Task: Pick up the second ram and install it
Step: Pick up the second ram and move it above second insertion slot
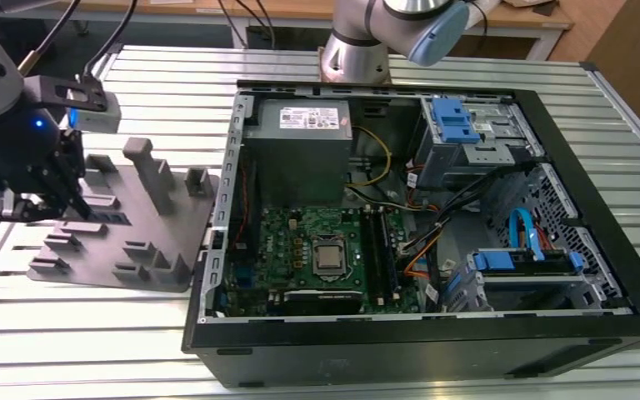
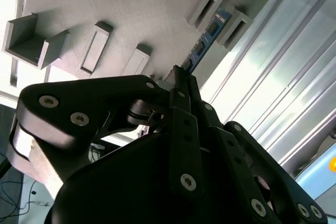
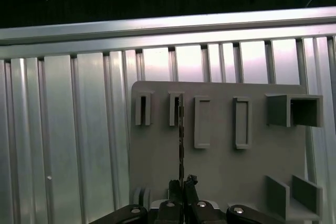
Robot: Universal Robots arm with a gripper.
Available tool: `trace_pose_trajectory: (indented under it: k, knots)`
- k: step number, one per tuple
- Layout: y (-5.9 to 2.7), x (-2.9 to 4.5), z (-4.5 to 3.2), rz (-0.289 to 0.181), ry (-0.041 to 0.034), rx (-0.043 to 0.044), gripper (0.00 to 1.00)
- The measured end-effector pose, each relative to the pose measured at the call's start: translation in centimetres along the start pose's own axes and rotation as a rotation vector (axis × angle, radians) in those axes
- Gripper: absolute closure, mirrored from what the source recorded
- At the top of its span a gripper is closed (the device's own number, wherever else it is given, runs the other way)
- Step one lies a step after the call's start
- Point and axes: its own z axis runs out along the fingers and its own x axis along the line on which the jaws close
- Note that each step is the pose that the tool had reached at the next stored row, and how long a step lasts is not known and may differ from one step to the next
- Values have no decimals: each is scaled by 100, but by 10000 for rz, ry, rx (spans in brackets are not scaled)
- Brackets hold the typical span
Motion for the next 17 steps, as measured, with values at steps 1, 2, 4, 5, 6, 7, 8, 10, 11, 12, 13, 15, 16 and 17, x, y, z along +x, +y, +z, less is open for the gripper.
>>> trace_pose_trajectory:
  k: [1, 2, 4, 5, 6, 7, 8, 10, 11, 12, 13, 15, 16, 17]
  knots:
    - [0, 0, -12, 1, 0, 1, 89]
    - [0, -1, -24, 1, 0, 0, 89]
    - [1, -2, -51, 0, 0, 0, 89]
    - [1, -2, -66, 1, 1, -1, 89]
    - [1, -2, -80, 1, 1, -1, 89]
    - [1, -3, -93, 1, 1, -1, 89]
    - [1, -3, -106, 1, 0, -1, 89]
    - [1, -4, -134, 0, 0, 0, 89]
    - [1, -5, -150, 1, 0, 0, 89]
    - [1, -5, -164, 0, 0, 0, 89]
    - [1, -5, -178, 1, 0, 0, 89]
    - [1, -6, -205, 0, 1, -1, 89]
    - [2, -7, -218, 0, 0, 0, 89]
    - [2, -7, -230, 1, 0, 0, 89]
